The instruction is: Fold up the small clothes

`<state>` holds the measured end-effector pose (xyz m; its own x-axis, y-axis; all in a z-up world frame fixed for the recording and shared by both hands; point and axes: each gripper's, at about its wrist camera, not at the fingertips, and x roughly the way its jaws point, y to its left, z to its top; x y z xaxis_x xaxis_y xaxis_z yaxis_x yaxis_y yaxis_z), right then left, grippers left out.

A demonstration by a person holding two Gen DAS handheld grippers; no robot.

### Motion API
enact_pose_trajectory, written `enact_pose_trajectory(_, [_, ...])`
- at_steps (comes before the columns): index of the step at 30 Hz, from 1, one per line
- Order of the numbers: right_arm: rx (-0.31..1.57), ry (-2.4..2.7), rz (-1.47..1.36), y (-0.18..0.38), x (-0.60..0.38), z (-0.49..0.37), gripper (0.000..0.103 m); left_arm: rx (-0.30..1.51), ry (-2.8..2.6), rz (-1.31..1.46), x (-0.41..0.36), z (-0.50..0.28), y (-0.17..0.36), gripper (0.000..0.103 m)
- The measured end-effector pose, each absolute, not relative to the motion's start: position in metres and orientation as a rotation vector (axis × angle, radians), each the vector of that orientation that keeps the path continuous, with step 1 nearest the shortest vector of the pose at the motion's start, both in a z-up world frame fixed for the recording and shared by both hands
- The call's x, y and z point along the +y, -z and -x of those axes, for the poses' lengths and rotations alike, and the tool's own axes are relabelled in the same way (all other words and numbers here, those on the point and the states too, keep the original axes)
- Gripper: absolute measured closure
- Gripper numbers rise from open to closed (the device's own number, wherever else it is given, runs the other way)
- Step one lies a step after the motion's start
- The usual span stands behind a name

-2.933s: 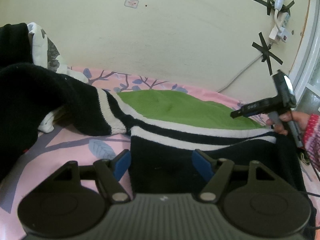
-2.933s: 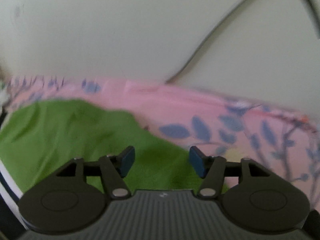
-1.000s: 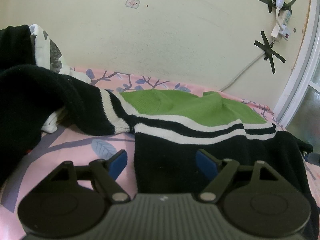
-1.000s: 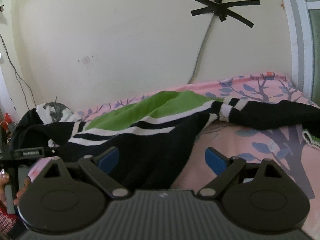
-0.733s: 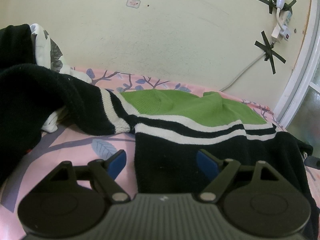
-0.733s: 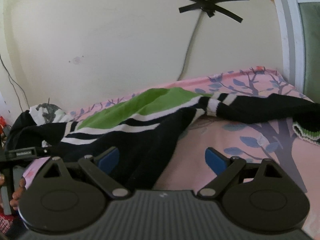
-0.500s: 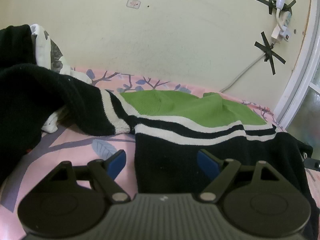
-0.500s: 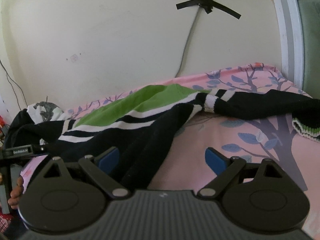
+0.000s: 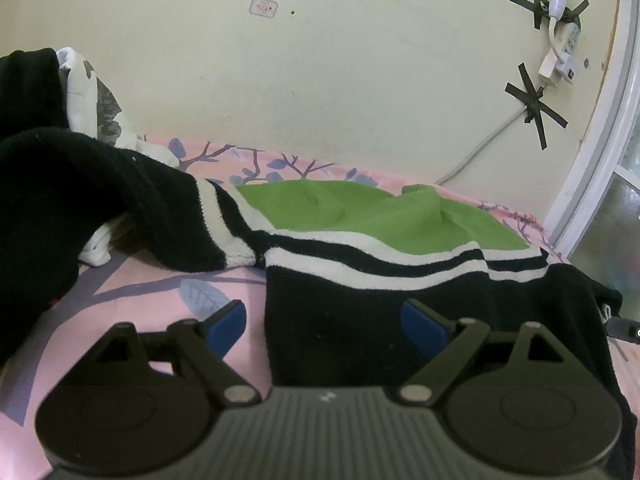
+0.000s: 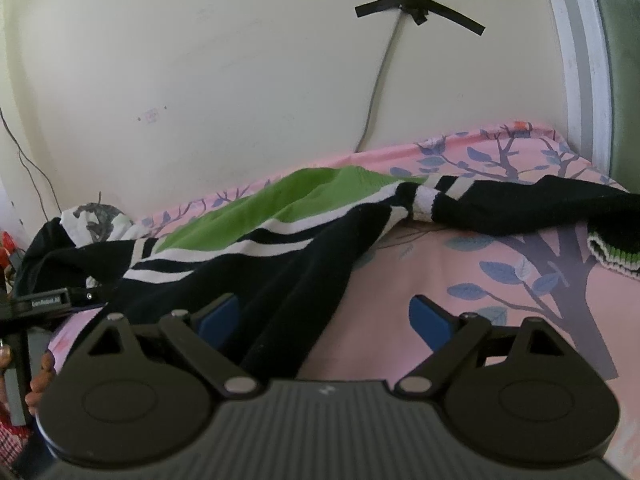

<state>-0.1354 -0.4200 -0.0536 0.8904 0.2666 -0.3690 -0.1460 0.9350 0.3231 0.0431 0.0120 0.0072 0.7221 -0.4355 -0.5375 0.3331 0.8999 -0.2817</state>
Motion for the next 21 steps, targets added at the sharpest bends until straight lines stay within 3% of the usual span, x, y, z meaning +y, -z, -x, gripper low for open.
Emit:
enact_pose_trajectory(16, [0.425,-0.208,-0.330,0.056,-0.436,0.155,0.047,0.641,0.423,0.170,0.011,-0.042,-0.008,0.015])
enact_pose_trajectory(21, [0.424,-0.209,-0.336,0.055,-0.441,0.164,0.050,0.642,0.441,0.174,0.017,-0.033,-0.015,0.015])
